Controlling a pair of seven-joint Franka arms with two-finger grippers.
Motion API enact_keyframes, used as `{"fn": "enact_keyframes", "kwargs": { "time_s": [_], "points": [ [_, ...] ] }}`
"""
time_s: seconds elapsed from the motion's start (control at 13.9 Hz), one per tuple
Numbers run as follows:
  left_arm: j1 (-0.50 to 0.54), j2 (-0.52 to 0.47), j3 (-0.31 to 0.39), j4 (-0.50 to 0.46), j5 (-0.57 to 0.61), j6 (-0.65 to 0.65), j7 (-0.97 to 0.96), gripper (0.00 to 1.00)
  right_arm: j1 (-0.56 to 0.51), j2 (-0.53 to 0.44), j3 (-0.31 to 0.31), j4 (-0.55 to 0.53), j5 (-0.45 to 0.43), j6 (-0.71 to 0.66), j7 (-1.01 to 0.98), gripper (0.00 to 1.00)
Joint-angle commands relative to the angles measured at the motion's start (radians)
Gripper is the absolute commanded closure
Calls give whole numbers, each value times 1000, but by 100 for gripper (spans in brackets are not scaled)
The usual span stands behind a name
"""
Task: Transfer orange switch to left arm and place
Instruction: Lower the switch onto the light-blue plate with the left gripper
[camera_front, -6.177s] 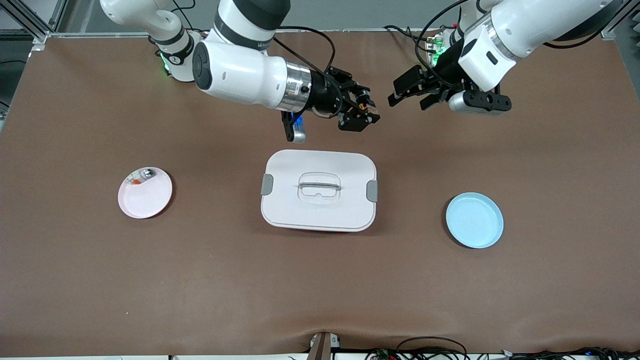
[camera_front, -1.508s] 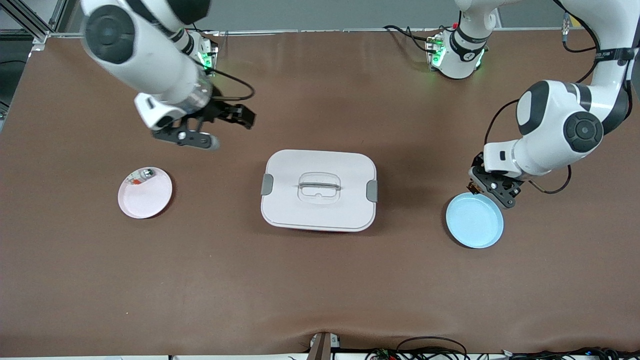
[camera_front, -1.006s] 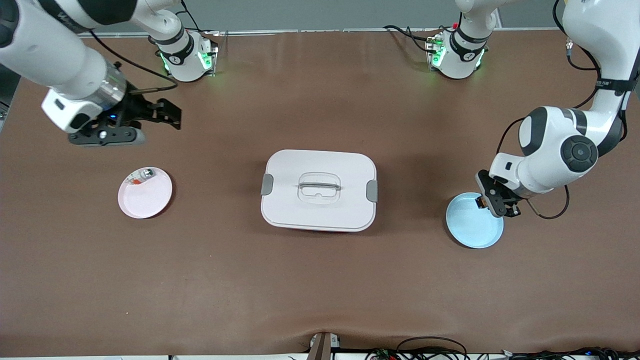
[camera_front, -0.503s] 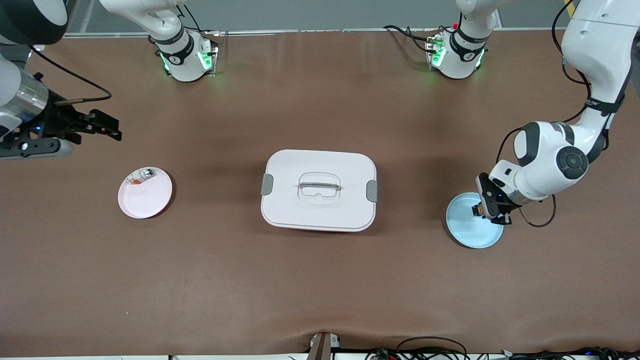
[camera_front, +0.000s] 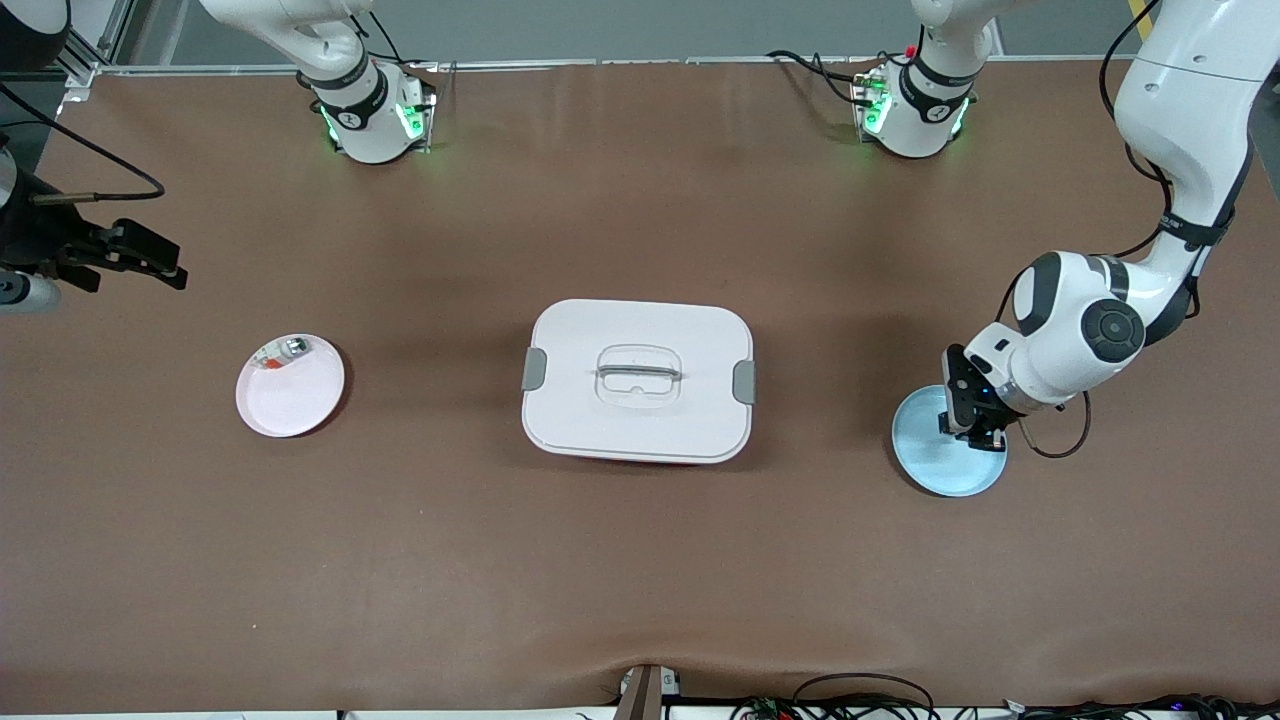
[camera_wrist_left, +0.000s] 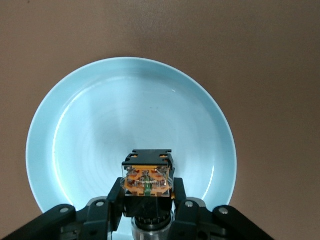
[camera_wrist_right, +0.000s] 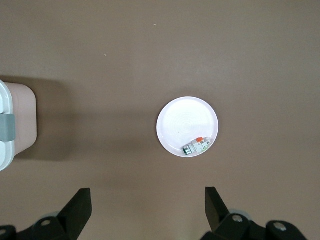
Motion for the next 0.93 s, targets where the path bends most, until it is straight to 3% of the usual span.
{"fn": "enact_keyframes", "kwargs": {
  "time_s": [0.0, 0.86],
  "points": [
    [14, 22, -10, 12, 24, 31, 18, 100, -19, 25, 20, 42, -13, -16, 1, 0],
    [11, 66, -10, 54, 49, 35, -65, 97, -22, 45, 18, 44, -1, -24, -2, 0]
  ]
}}
